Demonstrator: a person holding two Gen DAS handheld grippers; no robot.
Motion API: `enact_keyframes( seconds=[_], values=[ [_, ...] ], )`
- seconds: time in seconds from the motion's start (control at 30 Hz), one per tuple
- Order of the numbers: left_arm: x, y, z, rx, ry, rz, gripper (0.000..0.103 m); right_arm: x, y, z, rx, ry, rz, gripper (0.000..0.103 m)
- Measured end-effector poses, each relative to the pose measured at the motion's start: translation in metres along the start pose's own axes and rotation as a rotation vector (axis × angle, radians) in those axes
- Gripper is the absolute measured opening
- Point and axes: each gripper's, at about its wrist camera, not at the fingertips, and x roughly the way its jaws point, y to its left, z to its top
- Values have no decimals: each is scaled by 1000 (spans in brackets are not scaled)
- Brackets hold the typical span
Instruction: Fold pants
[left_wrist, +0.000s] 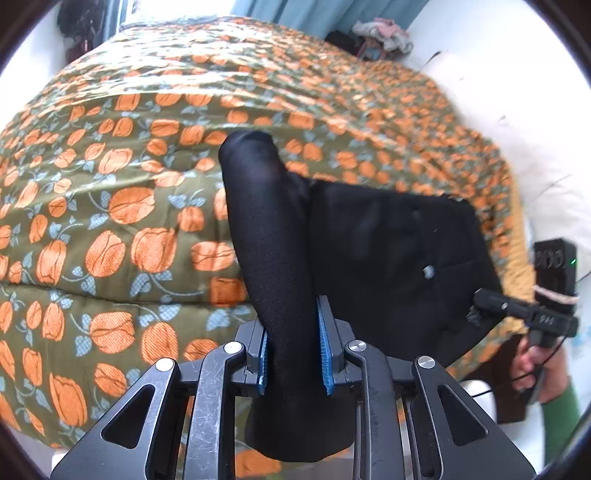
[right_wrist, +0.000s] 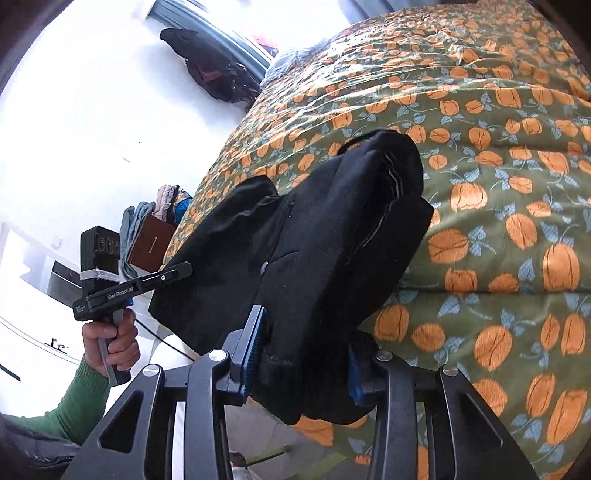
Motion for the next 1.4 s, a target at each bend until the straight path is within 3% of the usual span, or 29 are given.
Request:
enact_keyframes(
  seconds=[0.1,0.2,0.23,0.27,0.3,0.33,0.4,0.53,0.83,1.4],
  values=[
    [24,10,-16,-14,51,100,35,25,-15,2,33,37,-82,41],
    [0,8,-39,-12,-60,190,49,41,-24,-14,50,82,-253,58],
    [-13,3,-48,5,-101,243,67,35,-22,-22,57,64,-291,71],
    [-28,-3,-58,29,-151,288,78,18,-21,-31,58,30,-329,93],
    [-43,-10,-69,51,-208,326,97,3,-10,-41,44,-15,-359,103],
    [-56,-16,-79,68,-250,344,101,-10,2,-51,21,-57,-377,103],
    [-77,-29,-99,114,-296,365,102,-34,36,-75,-47,-128,-455,103],
    [-95,-54,-131,160,-241,418,102,-47,89,-121,-114,-168,-631,103],
    [-129,-61,-150,51,-213,432,102,-61,138,-176,-97,-182,-605,103],
    [-126,-65,-156,79,-168,426,101,-53,154,-175,-115,-180,-645,103]
  ],
)
